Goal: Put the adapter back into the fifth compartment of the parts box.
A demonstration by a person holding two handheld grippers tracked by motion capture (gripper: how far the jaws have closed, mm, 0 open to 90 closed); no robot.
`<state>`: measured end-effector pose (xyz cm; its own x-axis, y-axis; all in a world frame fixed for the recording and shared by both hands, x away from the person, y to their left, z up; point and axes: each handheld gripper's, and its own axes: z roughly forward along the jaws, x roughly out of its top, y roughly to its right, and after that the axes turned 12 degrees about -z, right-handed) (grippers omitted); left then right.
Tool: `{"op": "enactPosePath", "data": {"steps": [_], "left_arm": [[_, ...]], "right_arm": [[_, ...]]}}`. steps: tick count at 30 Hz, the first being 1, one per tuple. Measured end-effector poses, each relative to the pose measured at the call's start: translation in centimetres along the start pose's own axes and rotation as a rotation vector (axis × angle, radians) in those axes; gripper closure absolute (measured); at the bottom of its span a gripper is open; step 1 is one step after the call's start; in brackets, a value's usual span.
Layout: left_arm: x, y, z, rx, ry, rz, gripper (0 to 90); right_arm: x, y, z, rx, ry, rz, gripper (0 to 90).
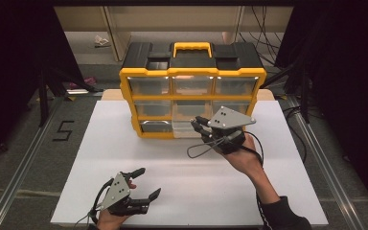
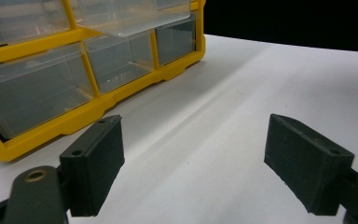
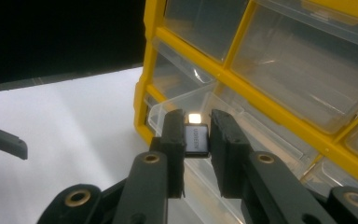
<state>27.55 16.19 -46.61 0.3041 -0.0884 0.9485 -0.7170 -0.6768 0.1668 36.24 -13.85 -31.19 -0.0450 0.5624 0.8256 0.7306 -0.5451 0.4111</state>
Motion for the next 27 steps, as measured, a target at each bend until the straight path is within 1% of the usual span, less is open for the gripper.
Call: {"op": "enactPosePath", "data": {"steps": [12,19,27], "left_arm": [[0.0,0.0,0.0,0.003,0.001,-0.004,19.5],[0.0,0.0,0.0,0.004,0.000,-0.001,19.5],[0.0,0.0,0.0,0.003,-0.002,0.001,19.6]], "right_arm": [[-0.1,1.2,0.9,-0.032,-0.019,0.023,76.4],[0.2,2.1,1.3,-0.053,-0.028,0.033,76.4],[0.2,2.6,2.1,-0.057,-0.047,0.046,76.4]]}}
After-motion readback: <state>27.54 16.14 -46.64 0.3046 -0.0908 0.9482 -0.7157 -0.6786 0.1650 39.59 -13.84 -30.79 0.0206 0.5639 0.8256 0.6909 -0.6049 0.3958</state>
